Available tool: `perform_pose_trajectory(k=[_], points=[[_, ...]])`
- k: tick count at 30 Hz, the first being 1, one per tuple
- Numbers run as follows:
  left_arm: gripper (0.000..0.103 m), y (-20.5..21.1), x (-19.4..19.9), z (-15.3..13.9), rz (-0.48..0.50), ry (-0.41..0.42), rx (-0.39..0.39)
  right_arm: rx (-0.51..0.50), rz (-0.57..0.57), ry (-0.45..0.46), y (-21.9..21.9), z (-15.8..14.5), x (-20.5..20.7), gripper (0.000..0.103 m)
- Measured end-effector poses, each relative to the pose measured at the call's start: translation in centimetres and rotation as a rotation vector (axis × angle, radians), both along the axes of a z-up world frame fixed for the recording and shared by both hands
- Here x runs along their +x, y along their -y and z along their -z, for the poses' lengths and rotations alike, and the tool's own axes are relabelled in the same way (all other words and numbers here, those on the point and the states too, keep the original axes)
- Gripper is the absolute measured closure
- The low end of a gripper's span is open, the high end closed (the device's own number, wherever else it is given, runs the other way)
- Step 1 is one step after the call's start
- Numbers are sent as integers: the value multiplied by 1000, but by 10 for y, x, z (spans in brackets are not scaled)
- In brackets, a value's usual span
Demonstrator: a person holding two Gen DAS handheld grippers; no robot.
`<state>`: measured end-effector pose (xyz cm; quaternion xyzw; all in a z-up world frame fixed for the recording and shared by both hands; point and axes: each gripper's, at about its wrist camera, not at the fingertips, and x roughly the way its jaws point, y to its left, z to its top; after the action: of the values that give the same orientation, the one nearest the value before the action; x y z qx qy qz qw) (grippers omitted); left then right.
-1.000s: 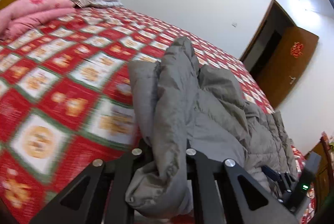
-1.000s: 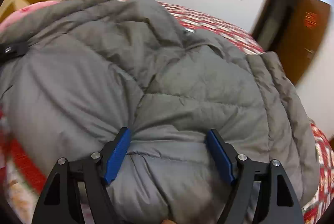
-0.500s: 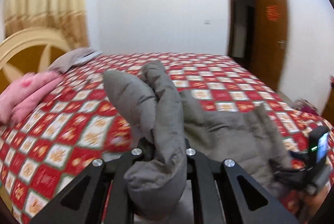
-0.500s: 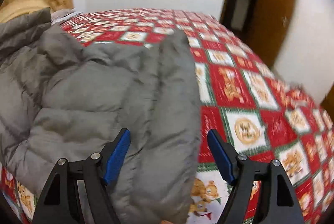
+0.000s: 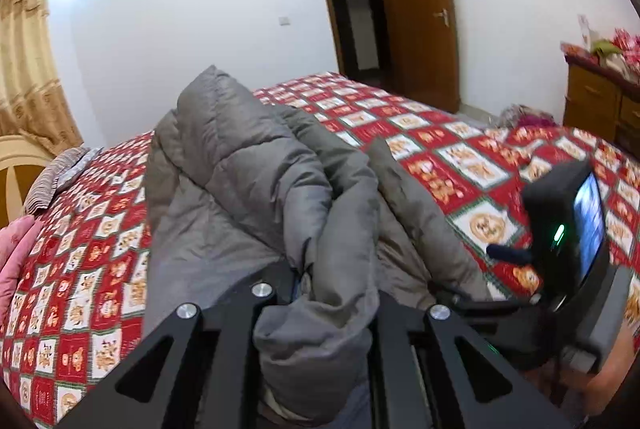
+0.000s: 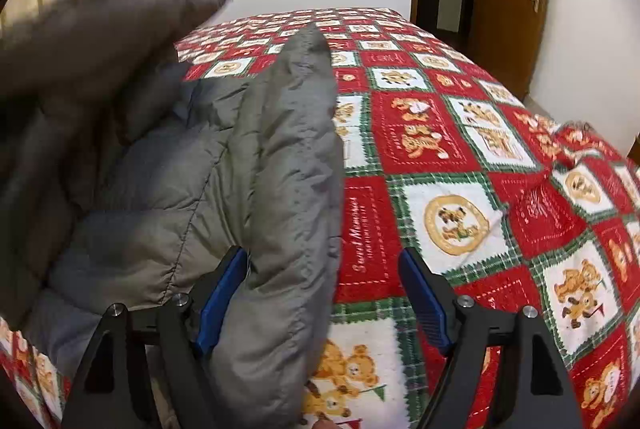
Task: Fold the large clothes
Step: 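Lift the folded jacket with the left gripper toward the right gripper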
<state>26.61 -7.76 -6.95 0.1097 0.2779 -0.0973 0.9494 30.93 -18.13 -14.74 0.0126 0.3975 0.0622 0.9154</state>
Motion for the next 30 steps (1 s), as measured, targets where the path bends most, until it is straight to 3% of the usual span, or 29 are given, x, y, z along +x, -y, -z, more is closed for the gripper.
perform_pose_trajectory(k=[14, 18, 25, 30], points=[[91, 20, 5, 29, 55, -64, -16, 55, -7, -8, 11, 12, 5, 22], [91, 33, 2, 34, 73, -68, 0, 73, 15, 25, 23, 2, -1, 22], [88, 48, 0, 39, 83, -63, 43, 98, 10, -11, 31, 16, 1, 22], [84, 48, -1, 39, 79, -62, 51, 126, 14, 14, 37, 9, -2, 22]])
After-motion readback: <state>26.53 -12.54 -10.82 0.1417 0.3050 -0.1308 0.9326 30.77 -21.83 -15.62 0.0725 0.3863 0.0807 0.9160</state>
